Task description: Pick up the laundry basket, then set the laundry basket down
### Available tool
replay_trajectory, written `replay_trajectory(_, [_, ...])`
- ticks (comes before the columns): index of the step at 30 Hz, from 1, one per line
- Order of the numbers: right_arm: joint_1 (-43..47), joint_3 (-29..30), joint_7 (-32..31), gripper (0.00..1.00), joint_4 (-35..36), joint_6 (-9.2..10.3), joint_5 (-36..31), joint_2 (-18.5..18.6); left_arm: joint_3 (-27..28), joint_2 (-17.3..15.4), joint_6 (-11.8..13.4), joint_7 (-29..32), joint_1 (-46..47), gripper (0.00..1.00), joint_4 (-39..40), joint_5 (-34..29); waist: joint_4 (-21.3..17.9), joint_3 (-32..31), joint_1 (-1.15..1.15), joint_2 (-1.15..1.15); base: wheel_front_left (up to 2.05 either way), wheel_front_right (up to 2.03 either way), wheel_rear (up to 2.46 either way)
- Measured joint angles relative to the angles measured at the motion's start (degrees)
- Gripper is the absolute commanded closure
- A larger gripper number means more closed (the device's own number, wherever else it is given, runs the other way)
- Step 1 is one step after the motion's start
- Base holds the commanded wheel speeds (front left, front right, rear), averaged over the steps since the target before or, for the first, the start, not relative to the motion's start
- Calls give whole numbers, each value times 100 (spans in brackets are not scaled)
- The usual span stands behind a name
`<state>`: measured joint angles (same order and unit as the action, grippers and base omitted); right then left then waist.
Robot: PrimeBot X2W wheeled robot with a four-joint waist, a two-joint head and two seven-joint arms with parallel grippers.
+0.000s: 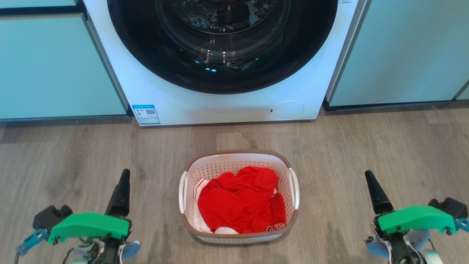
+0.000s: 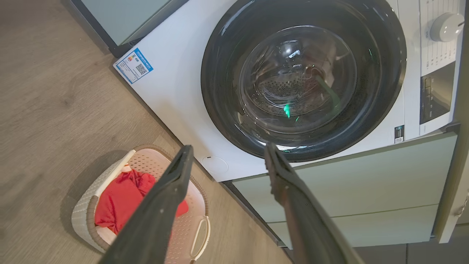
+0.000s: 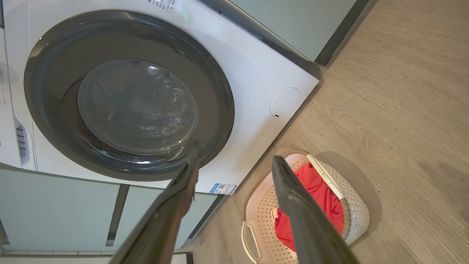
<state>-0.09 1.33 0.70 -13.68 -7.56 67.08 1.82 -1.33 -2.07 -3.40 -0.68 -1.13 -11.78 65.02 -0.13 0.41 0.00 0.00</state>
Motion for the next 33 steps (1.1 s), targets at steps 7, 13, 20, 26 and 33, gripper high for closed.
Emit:
replay_trajectory(7, [-2,-147,101,0,86,0,-614,2,-102,-2,100,-103,-1,0,126,-754,1,-9,0,0,0,0,0])
replay_trajectory(13, [-1,-268,211,0,123,0,-1094,7,-214,-25,200,-201,-6,0,176,-1315,-1,-27,0,0,0,0,0])
replay_trajectory(20, [1,-350,300,0,134,0,-1578,9,-422,-127,353,-337,-23,0,238,-1903,2,-48,0,0,0,0,0])
replay_trajectory(26, [2,-426,416,0,135,0,-1981,11,-610,-172,497,-436,-46,0,291,-2347,2,-51,0,0,0,0,0])
replay_trajectory(33, [2,-506,526,0,136,0,-2371,14,-755,-266,621,-505,-142,0,321,-2720,-8,-47,0,0,0,0,0])
